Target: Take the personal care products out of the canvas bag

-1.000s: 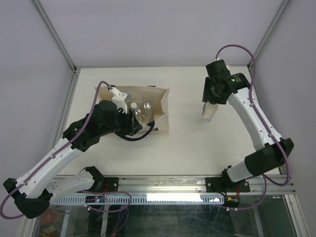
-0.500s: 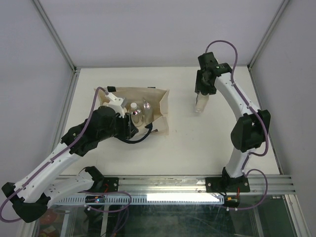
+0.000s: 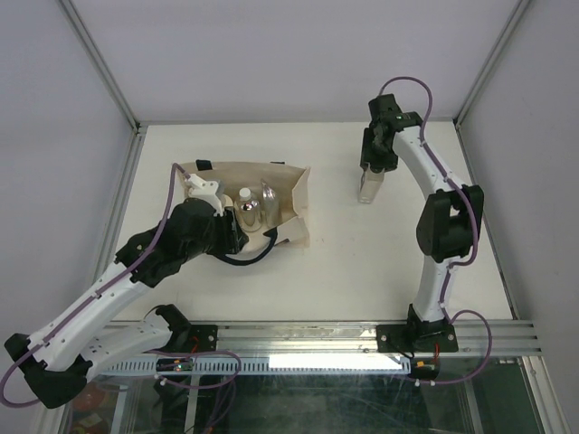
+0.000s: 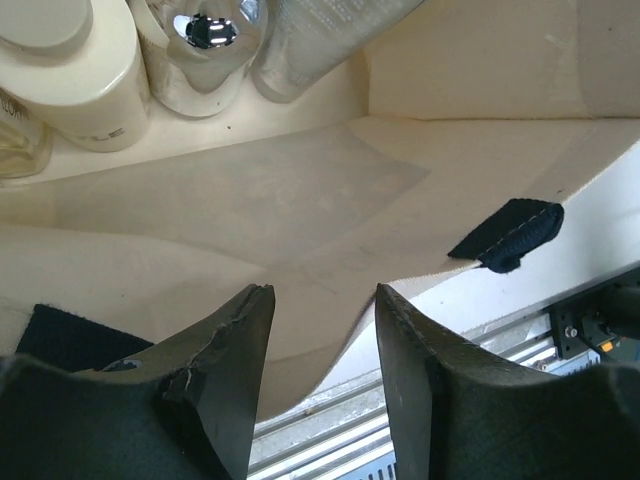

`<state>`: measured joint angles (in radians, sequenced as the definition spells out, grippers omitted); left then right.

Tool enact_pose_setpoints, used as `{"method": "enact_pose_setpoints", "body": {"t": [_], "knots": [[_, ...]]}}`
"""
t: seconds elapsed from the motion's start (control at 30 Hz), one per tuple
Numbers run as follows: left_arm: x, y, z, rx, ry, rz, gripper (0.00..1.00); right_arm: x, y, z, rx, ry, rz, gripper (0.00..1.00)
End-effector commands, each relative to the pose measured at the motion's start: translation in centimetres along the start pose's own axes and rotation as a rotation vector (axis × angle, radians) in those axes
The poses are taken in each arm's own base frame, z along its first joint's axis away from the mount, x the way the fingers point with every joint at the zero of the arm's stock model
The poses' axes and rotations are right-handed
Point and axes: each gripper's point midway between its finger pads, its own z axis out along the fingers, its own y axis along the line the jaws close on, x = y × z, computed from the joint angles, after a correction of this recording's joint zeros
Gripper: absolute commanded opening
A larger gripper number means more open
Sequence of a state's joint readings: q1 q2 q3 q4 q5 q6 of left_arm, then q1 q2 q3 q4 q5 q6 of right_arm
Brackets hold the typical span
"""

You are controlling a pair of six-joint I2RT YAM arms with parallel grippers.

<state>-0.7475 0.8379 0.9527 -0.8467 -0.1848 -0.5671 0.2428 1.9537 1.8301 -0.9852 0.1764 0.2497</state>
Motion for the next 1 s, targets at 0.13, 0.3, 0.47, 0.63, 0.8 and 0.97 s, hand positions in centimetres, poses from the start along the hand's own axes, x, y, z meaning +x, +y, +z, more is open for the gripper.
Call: {"method": "enact_pose_setpoints", "body": {"t": [0.13,0.3,0.47,0.63,0.8,0.97], "knots": [[-2.1,-1.1,-0.6,0.009,-0.022,0.053,0.49,-2.9,-0.5,-1.9,0.001,-0.037,-0.021,0.45],[-2.1,-0.7,-0.9,-0.003,-0.051,0.008,0.51,-2.9,-0.7,-1.8,0.014,-0.033,-0.03,0.76],[-3.1,-1.1,-1.8,0.007,-0.094,-0.056,0.52,-4.3,-0.4,-4.1,-0.005,-0.08,0.005,0.85],[-3.4,-1.3,-1.9,0.025,-0.11,-0.053,0.54,-4.2,0.3,-6.2,-0.05,-0.08,0.029,0.85],[-2.6,-2.2,-1.7,0.066,-0.064,-0.065,0.53,-3.4,1.8,-10.0,-0.139,-0.147,0.003,0.84],[-1.5,-1.7,-1.4,0.064,-0.04,-0.073,0.54,-2.1,6.8,-15.6,-0.307,-0.256,-0.134,0.81]]}}
